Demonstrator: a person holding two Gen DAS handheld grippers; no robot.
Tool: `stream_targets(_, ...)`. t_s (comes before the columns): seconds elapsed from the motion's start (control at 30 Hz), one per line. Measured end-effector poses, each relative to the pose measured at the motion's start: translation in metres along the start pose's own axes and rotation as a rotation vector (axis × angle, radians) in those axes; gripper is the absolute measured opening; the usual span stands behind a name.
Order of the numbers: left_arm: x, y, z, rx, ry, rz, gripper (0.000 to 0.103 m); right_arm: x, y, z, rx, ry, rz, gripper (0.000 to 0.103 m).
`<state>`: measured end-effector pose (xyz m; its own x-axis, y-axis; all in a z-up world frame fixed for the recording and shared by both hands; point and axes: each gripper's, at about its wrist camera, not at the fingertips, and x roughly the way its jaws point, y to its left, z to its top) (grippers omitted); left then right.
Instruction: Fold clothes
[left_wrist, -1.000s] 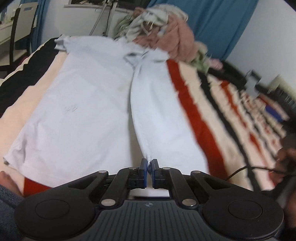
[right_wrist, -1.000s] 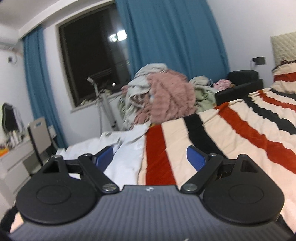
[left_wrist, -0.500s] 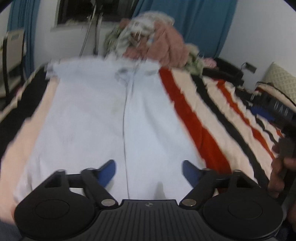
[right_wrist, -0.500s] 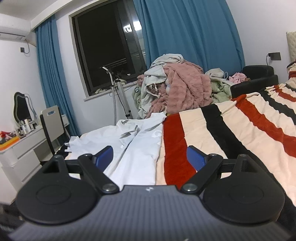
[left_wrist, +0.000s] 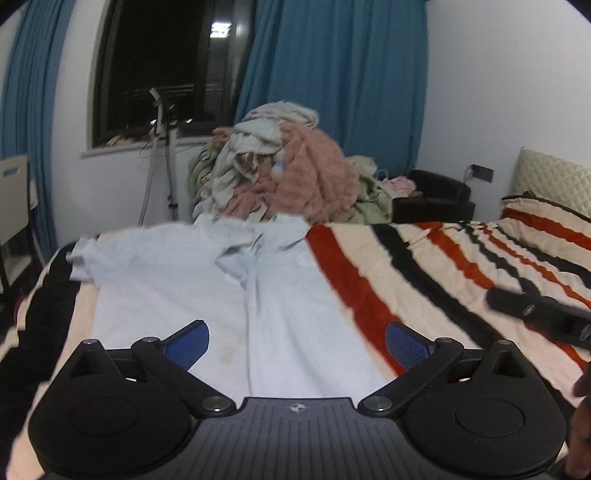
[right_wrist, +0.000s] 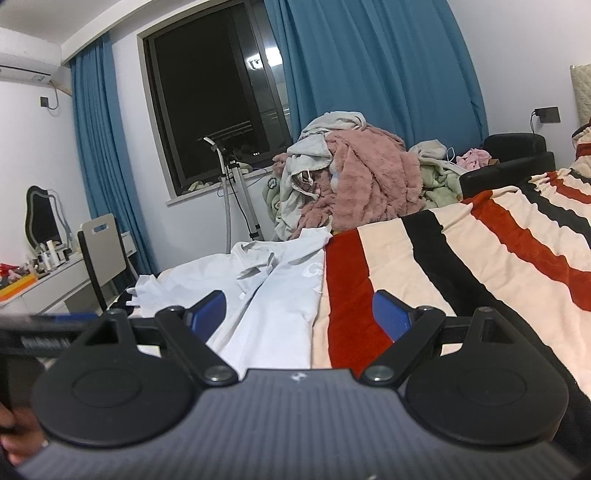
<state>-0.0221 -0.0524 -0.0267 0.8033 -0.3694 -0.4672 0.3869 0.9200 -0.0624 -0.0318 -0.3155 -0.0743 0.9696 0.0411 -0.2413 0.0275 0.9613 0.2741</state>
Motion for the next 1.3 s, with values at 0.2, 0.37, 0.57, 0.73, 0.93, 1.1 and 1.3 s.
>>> stream_targets(0.2, 0.01, 0.027, -0.009, -0.087, 0.042, 0.001, 0.103, -0.001, 0.011, 0.001, -0.02, -0.002, 0.009, 0.088)
stream_targets(0.37, 0.011, 0.038, -0.01, -0.119, 0.027, 0.042, 0.103, 0.001, 0.02, -0.004, -0.053, 0.012, 0.059, 0.087)
stream_targets(0.57, 0.002, 0.029, -0.009, -0.041, -0.02, 0.087, 0.103, 0.002, 0.025, -0.008, -0.048, 0.009, 0.048, 0.087)
stream_targets(0.73, -0.002, 0.03, -0.007, -0.052, -0.019, 0.087, 0.103, 0.005, 0.022, -0.01, -0.025, 0.011, 0.017, 0.087)
stream_targets(0.93, -0.017, 0.036, -0.006, -0.069, -0.038, 0.069, 0.103, 0.007, 0.024, -0.01, 0.033, 0.049, 0.012, 0.072)
stream_targets(1.1, -0.029, 0.05, -0.004, -0.131, -0.058, 0.089, 0.103, 0.027, 0.031, 0.009, 0.102, 0.141, 0.042, 0.055)
stream_targets(1.3, -0.046, 0.074, -0.001, -0.216, -0.091, 0.056, 0.103, 0.099, 0.066, 0.044, 0.062, 0.233, 0.16, 0.056)
